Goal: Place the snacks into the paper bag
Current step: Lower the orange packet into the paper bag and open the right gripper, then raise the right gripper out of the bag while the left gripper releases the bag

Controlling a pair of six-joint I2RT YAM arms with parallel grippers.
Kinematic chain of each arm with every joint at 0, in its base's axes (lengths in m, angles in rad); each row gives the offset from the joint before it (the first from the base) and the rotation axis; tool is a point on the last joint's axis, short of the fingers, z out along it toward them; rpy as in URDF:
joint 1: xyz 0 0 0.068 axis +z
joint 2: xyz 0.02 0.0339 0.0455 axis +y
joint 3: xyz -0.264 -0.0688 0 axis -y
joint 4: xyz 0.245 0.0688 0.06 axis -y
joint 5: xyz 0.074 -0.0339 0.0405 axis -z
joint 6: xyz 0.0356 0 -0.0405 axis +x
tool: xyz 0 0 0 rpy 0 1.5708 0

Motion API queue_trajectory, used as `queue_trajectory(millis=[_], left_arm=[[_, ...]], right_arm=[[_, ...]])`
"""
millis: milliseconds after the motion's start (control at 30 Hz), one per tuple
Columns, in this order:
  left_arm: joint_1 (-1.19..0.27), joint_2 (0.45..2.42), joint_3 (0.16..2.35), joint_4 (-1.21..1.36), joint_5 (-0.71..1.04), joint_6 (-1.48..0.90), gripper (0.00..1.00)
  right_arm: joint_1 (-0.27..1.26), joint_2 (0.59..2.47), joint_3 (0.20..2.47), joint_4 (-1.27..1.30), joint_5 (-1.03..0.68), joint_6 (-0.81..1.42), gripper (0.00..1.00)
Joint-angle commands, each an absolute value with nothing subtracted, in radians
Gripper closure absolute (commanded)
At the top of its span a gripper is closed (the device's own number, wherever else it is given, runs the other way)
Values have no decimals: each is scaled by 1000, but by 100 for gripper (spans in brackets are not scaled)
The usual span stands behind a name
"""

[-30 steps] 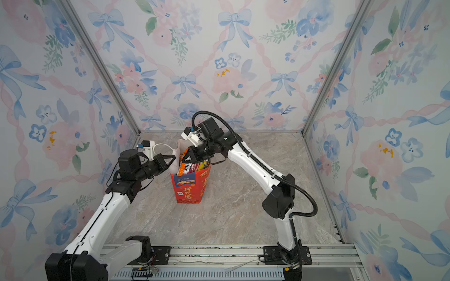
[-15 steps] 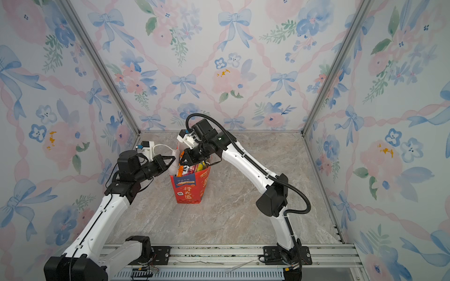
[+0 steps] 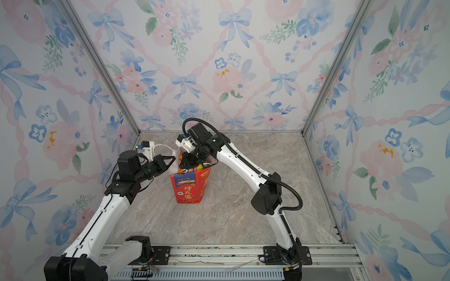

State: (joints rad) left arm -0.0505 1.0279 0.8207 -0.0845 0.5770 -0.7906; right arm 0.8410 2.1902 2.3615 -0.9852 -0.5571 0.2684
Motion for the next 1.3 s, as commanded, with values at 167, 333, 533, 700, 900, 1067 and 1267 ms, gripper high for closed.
queue_trajectory(millis=[167,333,533,700,900,1067,1267], left_arm=[[-37,993,812,-63,606,-782,100],[-36,996,812,-62,606,-782,100],[-35,998,811,-64,604,-784,100],[-35,995,812,-63,604,-785,100],[-35,984,823,-74,603,-785,100],[-36,966,833,-103,579,-774,100],[-34,961,841,-114,564,-768,100]], right_arm=[[854,2227,2431,-1072,-543,250,76],[858,2182,2456,-1094,-518,227,72],[857,2119,2483,-1135,-471,203,69],[851,2083,2485,-1162,-398,186,68],[839,2043,2476,-1178,-378,161,64],[830,1956,2425,-1169,-318,135,58],[801,1821,2293,-1099,-307,139,56]])
